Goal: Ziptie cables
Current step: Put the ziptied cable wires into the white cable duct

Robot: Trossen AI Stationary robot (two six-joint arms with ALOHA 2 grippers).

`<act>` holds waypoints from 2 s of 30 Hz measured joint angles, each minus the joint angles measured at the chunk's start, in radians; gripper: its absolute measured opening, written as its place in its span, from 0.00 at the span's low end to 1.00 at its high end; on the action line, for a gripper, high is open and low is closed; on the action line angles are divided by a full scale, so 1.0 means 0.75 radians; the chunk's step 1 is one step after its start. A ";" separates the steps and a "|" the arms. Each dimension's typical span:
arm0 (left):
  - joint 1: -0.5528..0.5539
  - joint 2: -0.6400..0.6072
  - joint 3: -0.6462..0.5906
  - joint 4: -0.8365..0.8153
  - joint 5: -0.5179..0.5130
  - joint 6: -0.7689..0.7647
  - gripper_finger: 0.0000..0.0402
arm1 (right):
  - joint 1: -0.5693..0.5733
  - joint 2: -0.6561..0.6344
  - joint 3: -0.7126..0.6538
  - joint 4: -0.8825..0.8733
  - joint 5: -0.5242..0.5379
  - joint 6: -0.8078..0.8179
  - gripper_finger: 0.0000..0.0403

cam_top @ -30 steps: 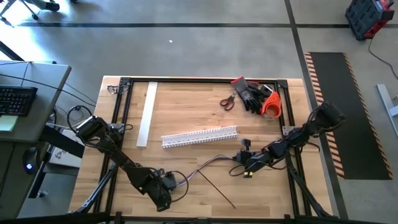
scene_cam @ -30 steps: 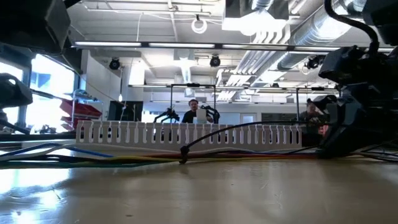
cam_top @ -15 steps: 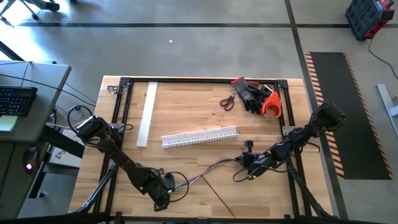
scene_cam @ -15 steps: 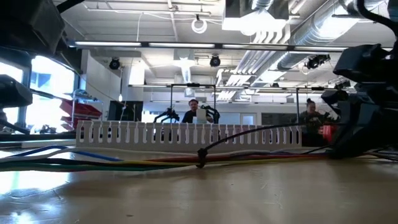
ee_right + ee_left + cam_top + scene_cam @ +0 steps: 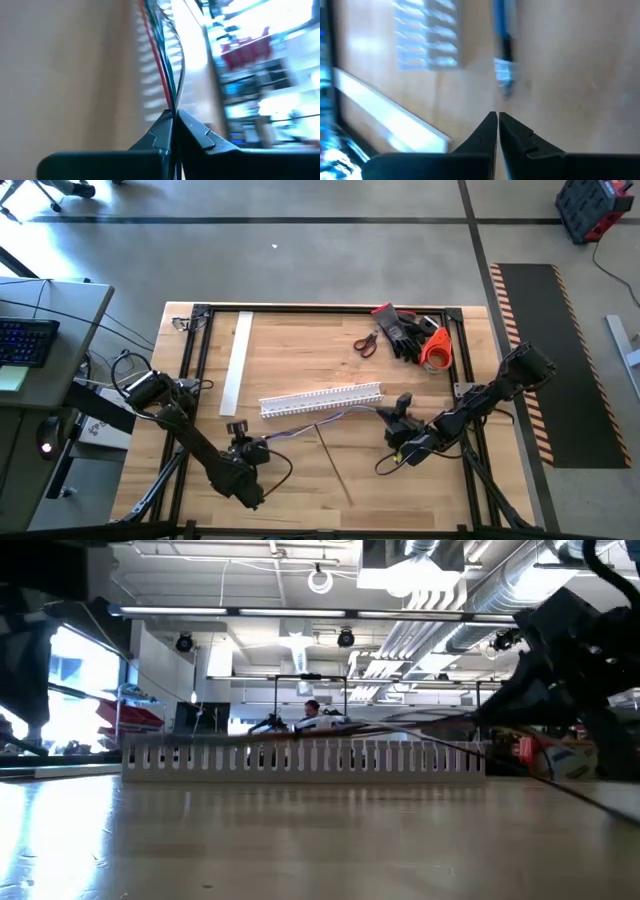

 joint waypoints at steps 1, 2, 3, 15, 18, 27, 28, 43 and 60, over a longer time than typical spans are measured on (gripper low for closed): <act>0.000 0.000 0.005 -0.029 -0.028 -0.002 0.00 | -0.002 0.000 0.013 0.000 0.039 -0.054 0.00; 0.000 -0.003 0.005 -0.073 -0.054 -0.007 0.00 | -0.004 -0.001 0.028 0.010 0.082 -0.111 0.00; 0.000 -0.003 0.004 -0.125 -0.074 -0.007 0.00 | -0.006 -0.001 0.040 0.012 0.135 -0.171 0.00; 0.001 -0.002 -0.027 0.076 -0.299 0.003 0.03 | -0.004 -0.002 0.071 0.089 0.340 -0.447 0.00; 0.007 -0.003 -0.080 0.353 -0.264 0.113 0.09 | 0.043 -0.002 0.071 0.124 0.401 -0.492 0.00; 0.043 -0.004 -0.175 0.570 -0.297 0.015 0.38 | 0.243 -0.003 0.073 0.318 0.502 -0.752 0.00; 0.049 -0.004 -0.188 0.596 -0.299 0.015 0.42 | 0.262 -0.003 0.073 0.337 0.518 -0.786 0.00; 0.250 -0.015 -0.281 0.953 -0.137 0.471 0.56 | 0.440 -0.003 0.073 0.392 0.562 -0.972 0.00; 0.449 -0.022 -0.311 1.114 0.435 0.747 0.32 | 0.572 -0.003 0.074 0.398 0.560 -0.646 0.01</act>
